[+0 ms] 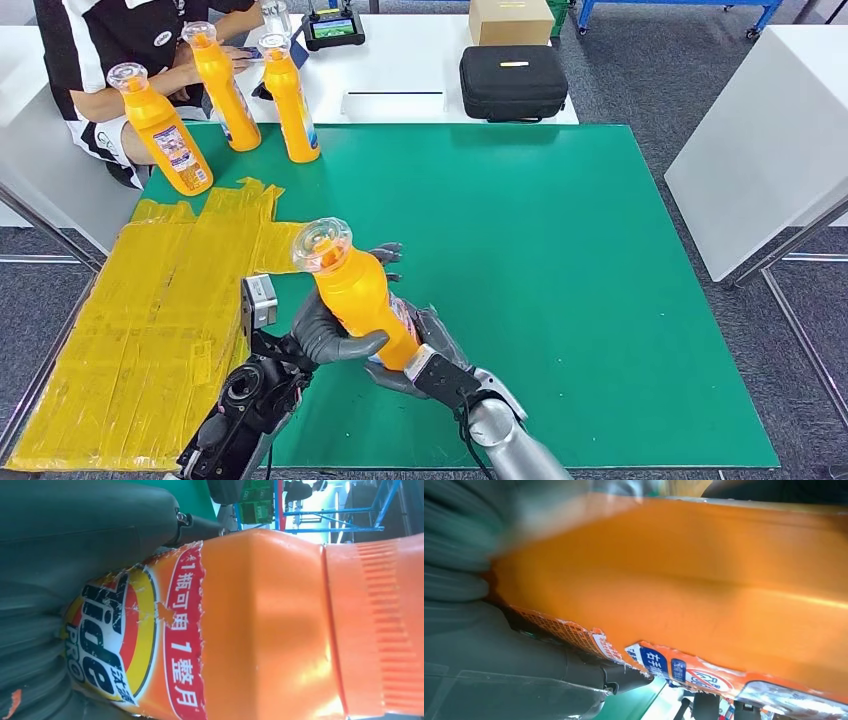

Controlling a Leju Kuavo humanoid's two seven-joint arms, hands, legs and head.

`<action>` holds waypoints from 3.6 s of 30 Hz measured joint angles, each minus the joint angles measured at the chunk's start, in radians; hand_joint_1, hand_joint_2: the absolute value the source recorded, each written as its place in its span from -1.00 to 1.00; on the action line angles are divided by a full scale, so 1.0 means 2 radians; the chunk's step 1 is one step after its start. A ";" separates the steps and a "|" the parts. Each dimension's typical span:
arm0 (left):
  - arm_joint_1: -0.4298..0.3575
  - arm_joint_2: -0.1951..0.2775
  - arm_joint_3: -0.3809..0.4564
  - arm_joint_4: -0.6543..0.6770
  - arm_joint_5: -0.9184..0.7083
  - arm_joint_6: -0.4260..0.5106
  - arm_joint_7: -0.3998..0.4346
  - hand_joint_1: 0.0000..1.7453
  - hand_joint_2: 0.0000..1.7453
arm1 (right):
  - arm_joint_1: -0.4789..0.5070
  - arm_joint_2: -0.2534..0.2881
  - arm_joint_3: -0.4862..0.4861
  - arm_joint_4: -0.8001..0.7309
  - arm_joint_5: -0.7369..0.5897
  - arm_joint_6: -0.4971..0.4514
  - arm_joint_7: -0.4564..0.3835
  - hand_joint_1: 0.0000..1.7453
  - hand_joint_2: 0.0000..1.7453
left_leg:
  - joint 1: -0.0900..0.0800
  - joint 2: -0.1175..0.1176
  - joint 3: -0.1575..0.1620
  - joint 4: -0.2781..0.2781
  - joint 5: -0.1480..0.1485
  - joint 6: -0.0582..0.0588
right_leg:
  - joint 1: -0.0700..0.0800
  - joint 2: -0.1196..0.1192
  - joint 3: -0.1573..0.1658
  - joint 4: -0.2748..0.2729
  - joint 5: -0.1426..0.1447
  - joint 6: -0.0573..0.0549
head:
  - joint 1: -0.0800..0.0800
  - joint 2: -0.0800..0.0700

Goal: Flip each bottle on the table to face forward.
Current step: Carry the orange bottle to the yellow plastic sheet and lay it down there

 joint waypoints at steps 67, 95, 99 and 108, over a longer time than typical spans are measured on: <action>-0.077 0.119 -0.035 0.122 -0.868 0.324 0.258 1.00 1.00 | 0.117 -0.061 -0.109 -0.356 -0.105 -0.047 0.026 -1.00 1.00 | 0.000 0.001 0.000 0.000 0.000 -0.001 | 0.000 0.001 0.000 0.000 0.000 0.000 | -0.001 0.000; -0.121 0.127 -0.067 0.218 -0.868 0.360 0.295 -1.00 1.00 | 0.129 -0.060 -0.116 -0.356 -0.083 -0.080 0.041 -1.00 1.00 | 0.000 0.000 0.000 0.000 0.000 -0.001 | 0.000 0.000 0.000 0.000 0.000 0.000 | -0.001 0.000; -0.120 0.122 -0.063 0.216 -0.868 0.402 0.314 -1.00 1.00 | 0.129 -0.060 -0.116 -0.356 -0.084 -0.078 0.044 -1.00 1.00 | 0.000 0.000 0.000 0.000 0.000 -0.001 | 0.000 0.000 0.000 0.000 0.000 0.000 | -0.001 0.000; -0.095 0.099 -0.004 0.163 -0.811 0.463 0.247 -1.00 -1.00 | 0.133 -0.058 -0.117 -0.356 -0.081 -0.083 0.047 -1.00 1.00 | 0.000 0.001 0.000 0.000 0.000 -0.001 | 0.000 0.000 0.000 0.000 0.000 0.000 | -0.001 0.000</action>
